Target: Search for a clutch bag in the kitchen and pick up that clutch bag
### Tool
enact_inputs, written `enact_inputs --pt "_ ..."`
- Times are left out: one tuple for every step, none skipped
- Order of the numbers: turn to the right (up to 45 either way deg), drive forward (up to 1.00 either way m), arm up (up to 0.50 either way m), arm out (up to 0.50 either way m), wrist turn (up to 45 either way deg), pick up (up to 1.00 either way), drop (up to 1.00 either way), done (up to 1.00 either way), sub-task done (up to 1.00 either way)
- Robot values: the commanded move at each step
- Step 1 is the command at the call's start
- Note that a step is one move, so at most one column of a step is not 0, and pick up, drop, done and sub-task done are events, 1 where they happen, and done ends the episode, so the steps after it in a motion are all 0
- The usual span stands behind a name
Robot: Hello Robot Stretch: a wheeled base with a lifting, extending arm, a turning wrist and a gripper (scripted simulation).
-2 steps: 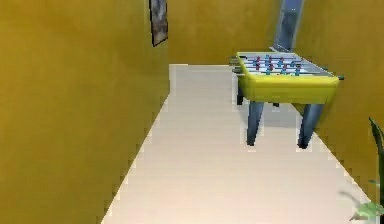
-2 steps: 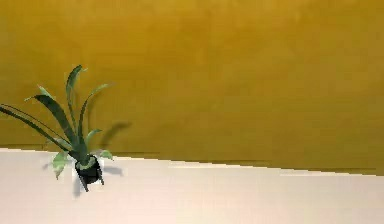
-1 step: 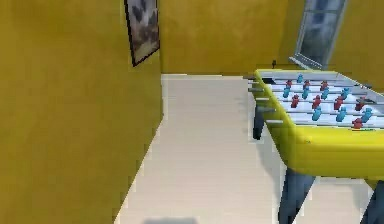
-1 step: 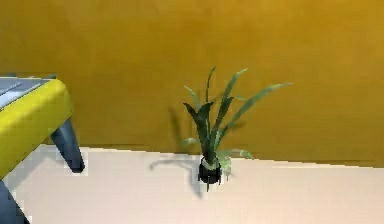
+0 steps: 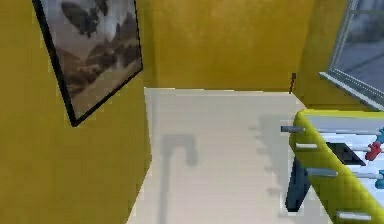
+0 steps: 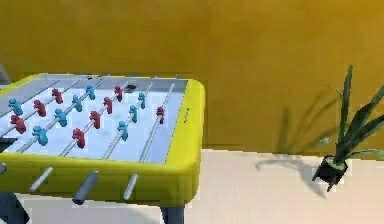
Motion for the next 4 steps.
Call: enact_inputs --pt "0.0 1.0 0.0 0.0 0.0 0.0 0.0 0.0 0.0" --pt "-3.0 0.0 0.0 0.0 0.0 0.0 0.0 0.0 0.0" --pt "0.0 1.0 0.0 0.0 0.0 0.0 0.0 0.0 0.0" --pt "-33.0 0.0 0.0 0.0 0.0 0.0 0.0 0.0 0.0"
